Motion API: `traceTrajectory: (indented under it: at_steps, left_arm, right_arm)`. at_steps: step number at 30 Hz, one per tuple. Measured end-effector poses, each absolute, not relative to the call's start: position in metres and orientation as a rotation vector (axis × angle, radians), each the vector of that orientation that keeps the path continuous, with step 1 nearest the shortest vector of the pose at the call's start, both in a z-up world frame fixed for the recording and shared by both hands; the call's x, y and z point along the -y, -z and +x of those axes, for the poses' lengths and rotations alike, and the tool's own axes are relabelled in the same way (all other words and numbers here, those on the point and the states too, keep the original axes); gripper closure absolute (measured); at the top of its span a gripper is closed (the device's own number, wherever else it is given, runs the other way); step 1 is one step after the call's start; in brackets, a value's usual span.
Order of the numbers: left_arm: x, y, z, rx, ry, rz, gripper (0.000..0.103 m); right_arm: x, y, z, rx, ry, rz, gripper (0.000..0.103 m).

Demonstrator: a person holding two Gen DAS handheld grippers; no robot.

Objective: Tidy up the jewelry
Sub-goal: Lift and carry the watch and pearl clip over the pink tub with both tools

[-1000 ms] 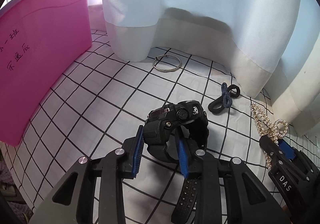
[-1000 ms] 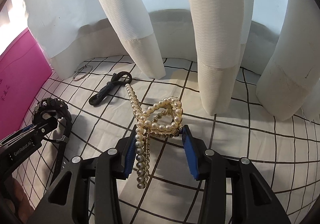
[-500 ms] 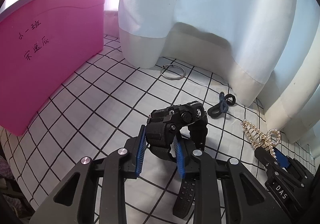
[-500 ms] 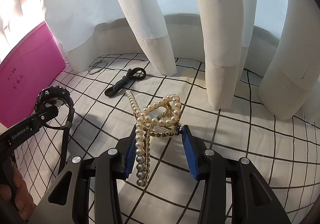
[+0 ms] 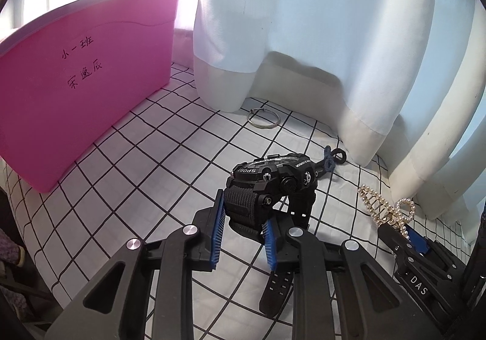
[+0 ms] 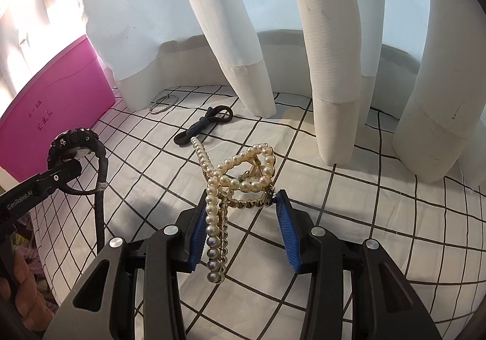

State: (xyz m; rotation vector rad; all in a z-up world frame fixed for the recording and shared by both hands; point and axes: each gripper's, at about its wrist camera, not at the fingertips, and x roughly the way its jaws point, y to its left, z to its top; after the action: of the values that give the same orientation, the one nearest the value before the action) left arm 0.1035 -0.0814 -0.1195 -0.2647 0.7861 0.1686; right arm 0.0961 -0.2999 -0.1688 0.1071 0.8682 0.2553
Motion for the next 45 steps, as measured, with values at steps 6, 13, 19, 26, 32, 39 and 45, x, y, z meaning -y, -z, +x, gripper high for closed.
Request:
traceTrajectory:
  at_steps: [6,13,19,26,32,39,45]
  left_arm:
    - [0.08,0.107,0.093,-0.759,-0.186,-0.269,0.08]
    - [0.082,0.083,0.076,-0.741,-0.212,-0.267,0.08]
    - [0.081,0.05,0.051,-0.707,-0.243,-0.274,0.08]
    - [0.072,-0.004,0.016,-0.618,-0.3,-0.28,0.08]
    - [0.049,-0.041,-0.001,-0.567,-0.356,-0.281,0.08]
    - [-0.003,-0.066,-0.003,-0.523,-0.392,-0.283,0.08]
    - [-0.065,-0.085,0.008,-0.51,-0.395,-0.268,0.08]
  right_arm:
    - [0.302,0.16,0.089,-0.849,-0.277,0.105,0.061]
    - [0.304,0.132,0.08,-0.817,-0.328,0.085,0.061]
    - [0.307,0.091,0.071,-0.763,-0.386,0.06,0.061]
    - [0.289,0.039,0.068,-0.681,-0.496,0.046,0.061]
    - [0.251,0.001,0.073,-0.628,-0.602,0.025,0.061]
    - [0.188,-0.039,0.093,-0.58,-0.683,0.02,0.061]
    - [0.113,-0.068,0.116,-0.555,-0.737,0.009,0.061]
